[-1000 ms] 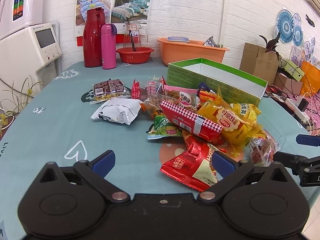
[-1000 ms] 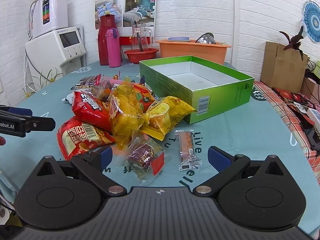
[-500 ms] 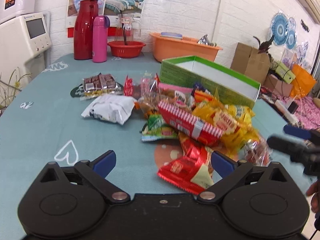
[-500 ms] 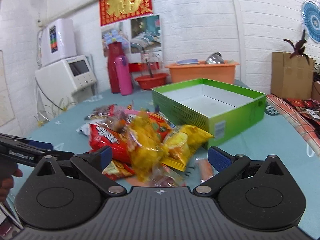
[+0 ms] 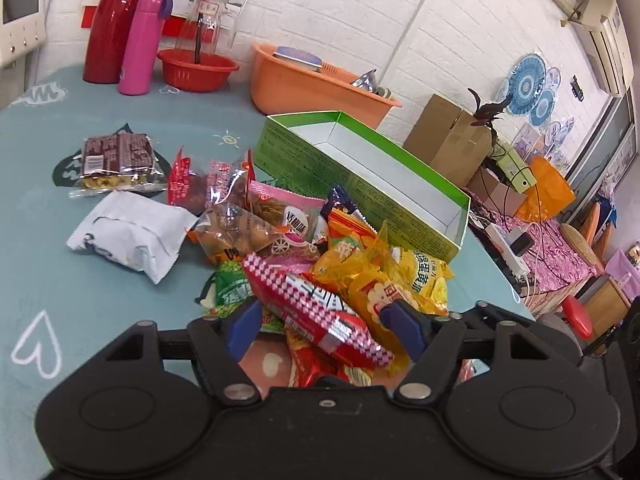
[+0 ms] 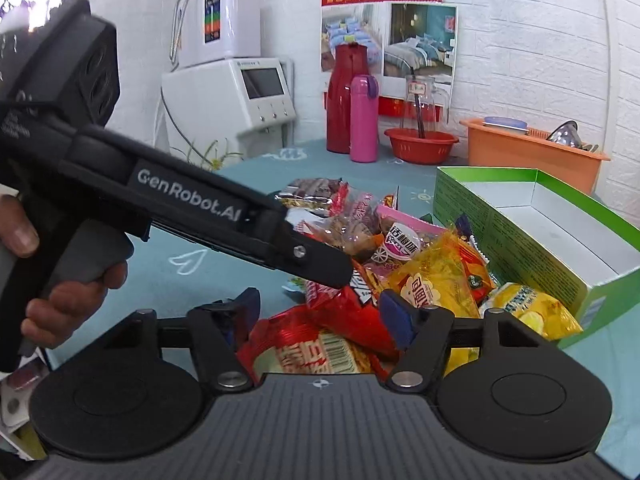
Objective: Organize snacks
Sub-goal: 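Close the left tool on the red snack packet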
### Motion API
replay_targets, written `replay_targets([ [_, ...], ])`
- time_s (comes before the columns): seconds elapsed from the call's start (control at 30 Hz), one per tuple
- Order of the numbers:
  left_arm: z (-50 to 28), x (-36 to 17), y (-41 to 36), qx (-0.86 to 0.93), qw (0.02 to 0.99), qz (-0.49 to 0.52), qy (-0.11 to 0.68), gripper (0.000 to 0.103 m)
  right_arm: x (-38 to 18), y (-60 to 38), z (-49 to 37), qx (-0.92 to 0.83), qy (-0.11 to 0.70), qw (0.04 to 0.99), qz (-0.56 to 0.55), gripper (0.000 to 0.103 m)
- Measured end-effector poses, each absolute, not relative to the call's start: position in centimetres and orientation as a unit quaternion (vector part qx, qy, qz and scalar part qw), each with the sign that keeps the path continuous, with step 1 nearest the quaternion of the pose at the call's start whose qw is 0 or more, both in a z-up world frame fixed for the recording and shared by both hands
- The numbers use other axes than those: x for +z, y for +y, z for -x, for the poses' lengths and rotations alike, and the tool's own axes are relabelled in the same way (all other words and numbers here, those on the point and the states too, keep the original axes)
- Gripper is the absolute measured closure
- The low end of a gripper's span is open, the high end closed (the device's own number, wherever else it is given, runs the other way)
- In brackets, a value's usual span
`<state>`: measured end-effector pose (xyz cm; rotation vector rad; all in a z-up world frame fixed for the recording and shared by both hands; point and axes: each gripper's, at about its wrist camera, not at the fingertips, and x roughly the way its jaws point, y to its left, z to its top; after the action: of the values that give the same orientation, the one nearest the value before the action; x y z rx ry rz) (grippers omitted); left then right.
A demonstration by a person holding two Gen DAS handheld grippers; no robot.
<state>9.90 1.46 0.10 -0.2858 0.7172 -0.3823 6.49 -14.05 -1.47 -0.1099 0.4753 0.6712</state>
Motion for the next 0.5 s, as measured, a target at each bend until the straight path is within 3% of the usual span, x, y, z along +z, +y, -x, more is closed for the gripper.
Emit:
replay_targets([
  [0.1,-11.3,-0.3,1.4,-0.182,0.907,0.132,0.356,0.022,-2.2,-13.8,-8.0,0.317,0.246,0.914,0.055,0.005],
  [0.33,-13.4,-1.7,1.6,-0.177,0.897,0.141,0.381,0.023,-3.1,-13.5,-9.5,0.324,0.247,0.913,0.029,0.006],
  [0.43,-12.9,-1.3,1.8,-0.176,0.897,0.153,0.375,0.023,-2.8,-13.3,-9.6,0.313,0.249,0.916,0.030,0.018],
  [0.5,-12.2,-0.4,1.7,-0.178,0.903,0.147,0.361,0.023,-2.3,-13.2,-9.2,0.304,0.243,0.920,0.040,0.035],
])
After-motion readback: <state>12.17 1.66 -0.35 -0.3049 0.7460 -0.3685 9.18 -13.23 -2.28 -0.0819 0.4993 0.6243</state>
